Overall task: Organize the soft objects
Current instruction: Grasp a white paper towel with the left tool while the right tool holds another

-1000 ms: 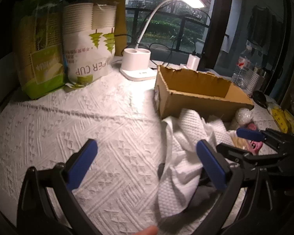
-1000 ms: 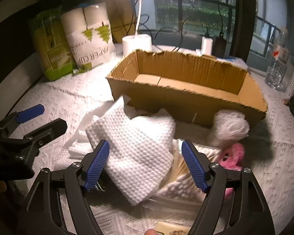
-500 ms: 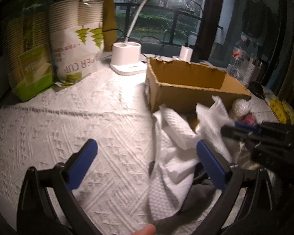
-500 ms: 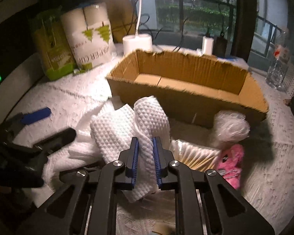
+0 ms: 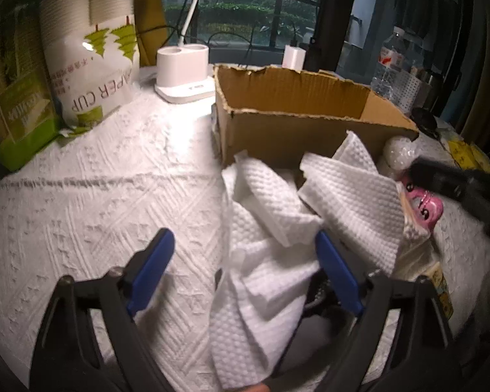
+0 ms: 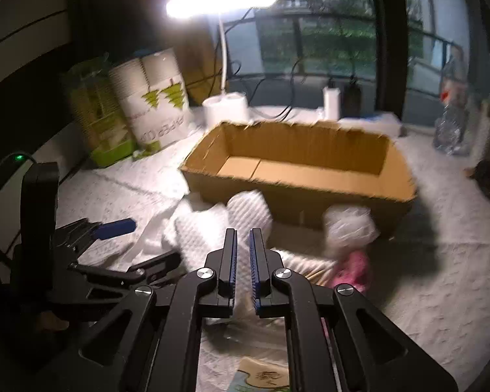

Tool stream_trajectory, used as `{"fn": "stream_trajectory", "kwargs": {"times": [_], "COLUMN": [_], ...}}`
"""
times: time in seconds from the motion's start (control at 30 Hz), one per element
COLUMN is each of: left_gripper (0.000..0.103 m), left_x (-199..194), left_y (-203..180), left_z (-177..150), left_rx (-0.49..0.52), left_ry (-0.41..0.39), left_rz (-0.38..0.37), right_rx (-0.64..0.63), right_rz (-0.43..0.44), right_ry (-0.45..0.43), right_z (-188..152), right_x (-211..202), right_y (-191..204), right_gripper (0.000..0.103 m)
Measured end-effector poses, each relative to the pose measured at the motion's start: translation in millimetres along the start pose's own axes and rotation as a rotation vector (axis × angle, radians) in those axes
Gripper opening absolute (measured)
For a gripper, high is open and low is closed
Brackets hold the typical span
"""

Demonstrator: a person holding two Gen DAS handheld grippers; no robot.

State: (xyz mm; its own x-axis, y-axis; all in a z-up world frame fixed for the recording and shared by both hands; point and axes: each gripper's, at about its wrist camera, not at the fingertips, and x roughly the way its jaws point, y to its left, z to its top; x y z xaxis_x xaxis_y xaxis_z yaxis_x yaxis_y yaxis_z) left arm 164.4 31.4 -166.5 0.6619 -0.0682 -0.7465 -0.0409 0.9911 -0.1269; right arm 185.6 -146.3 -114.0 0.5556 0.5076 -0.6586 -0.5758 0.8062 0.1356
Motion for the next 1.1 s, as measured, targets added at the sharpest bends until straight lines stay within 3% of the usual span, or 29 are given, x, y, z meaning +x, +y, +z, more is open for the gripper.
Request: {"fn": "stream_trajectory", "kwargs": {"times": [0.03, 0.1, 0.2, 0.3, 0.33, 0.37, 0.4, 0.43, 0.63, 0.9, 1.1], "left_gripper": [0.073, 0.061, 0.052, 0.031, 0.028, 0.020, 0.016, 0.015, 0.009, 0.009, 0.009], "left_x": [4, 10, 11, 10, 10, 9, 7, 4, -15, -47, -64], "left_y": [1, 1, -3, -3, -3, -3, -3, -2, -3, -4, -6], "left_z": [0, -1, -2, -4, -4, -5, -5, -4, -1, 12, 26], "left_rx": [-0.007, -0.006, 0.009, 0.008, 0.008, 0.009, 0.009, 0.009, 0.022, 0.025, 0.016], "left_ry": [0.019, 0.047, 0.055, 0.054, 0.056, 0.055, 0.048, 0.041, -0.011, -0.099, -0.151], "left_rz": [-0.014, -0.034, -0.046, -0.079, -0.084, -0.084, -0.089, -0.090, -0.099, -0.125, -0.161], "right_rx": [-0.003, -0.008, -0.009, -0.017, -0.021, -0.025, -0.030, -0.043, -0.075, -0.053, -0.042], "right_rz": [-0.008, -0.014, -0.004, -0.030, -0.038, -0.038, -0.038, -0.041, -0.038, -0.050, -0.076], "right_ry": [0.019, 0.041, 0.062, 0.098, 0.108, 0.110, 0.108, 0.107, 0.030, -0.096, -0.143], "right_z": [-1, -3, -5, -6, -7, -7, -8, -8, -4, 13, 21], "right_x": [6, 14, 24, 36, 40, 41, 41, 40, 16, -29, -49], "right_y": [1, 3, 5, 5, 5, 6, 7, 9, 17, 11, 0], "right_gripper": [0.018, 0.049, 0.055, 0.055, 0.054, 0.039, 0.014, 0.008, 0.005, 0.005, 0.005]}}
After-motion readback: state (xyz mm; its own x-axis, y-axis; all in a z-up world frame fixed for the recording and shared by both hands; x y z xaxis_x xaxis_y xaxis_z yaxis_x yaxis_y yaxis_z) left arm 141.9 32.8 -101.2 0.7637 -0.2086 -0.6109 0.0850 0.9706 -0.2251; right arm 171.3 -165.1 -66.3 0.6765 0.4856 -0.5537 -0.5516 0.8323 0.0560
